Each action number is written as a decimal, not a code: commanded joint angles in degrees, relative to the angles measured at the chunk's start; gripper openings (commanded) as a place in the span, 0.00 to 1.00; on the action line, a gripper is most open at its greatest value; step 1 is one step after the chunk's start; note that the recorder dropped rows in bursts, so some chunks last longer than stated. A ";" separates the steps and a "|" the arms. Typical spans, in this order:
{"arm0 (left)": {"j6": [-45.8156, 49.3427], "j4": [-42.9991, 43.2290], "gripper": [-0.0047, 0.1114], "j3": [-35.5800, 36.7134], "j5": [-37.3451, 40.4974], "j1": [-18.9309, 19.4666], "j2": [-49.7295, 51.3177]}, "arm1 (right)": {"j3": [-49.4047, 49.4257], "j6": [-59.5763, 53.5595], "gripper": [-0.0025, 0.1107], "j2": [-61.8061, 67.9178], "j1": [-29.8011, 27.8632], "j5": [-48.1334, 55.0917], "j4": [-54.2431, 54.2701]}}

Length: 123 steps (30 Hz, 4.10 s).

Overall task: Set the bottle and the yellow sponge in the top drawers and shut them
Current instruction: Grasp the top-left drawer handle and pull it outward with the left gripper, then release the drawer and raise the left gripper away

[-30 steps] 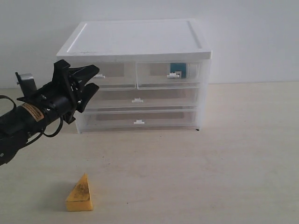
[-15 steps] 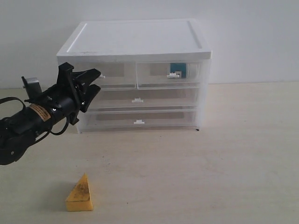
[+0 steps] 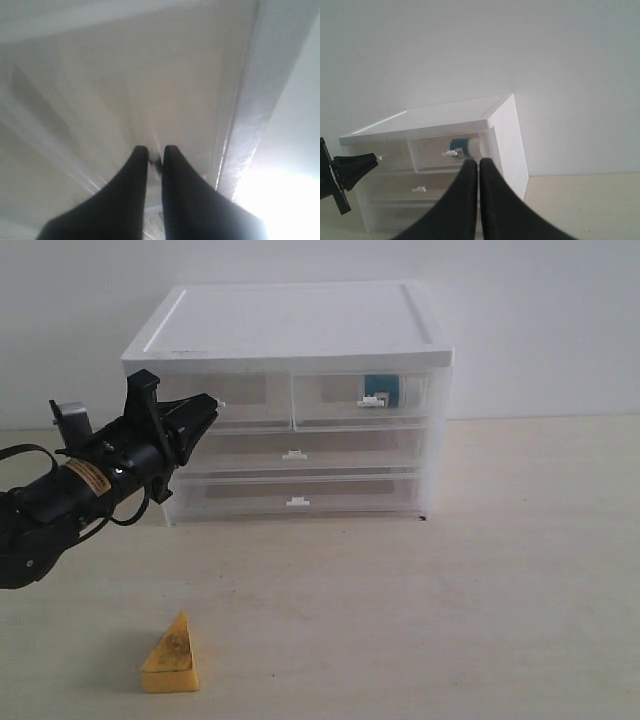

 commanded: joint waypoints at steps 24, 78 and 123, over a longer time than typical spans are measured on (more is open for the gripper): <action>1.44 1.06 0.08 12.94 -0.60 -5.33 -10.40 | 0.20 -0.45 0.02 -0.12 -0.14 -0.47 -0.25; 4.97 26.96 0.20 33.77 -0.60 -5.33 -25.93 | 0.20 -0.43 0.02 -0.12 -0.14 -0.24 -0.25; 60.77 16.81 0.08 -10.82 114.74 -5.22 -53.30 | 0.20 -0.31 0.02 -0.12 -0.14 -0.02 -0.25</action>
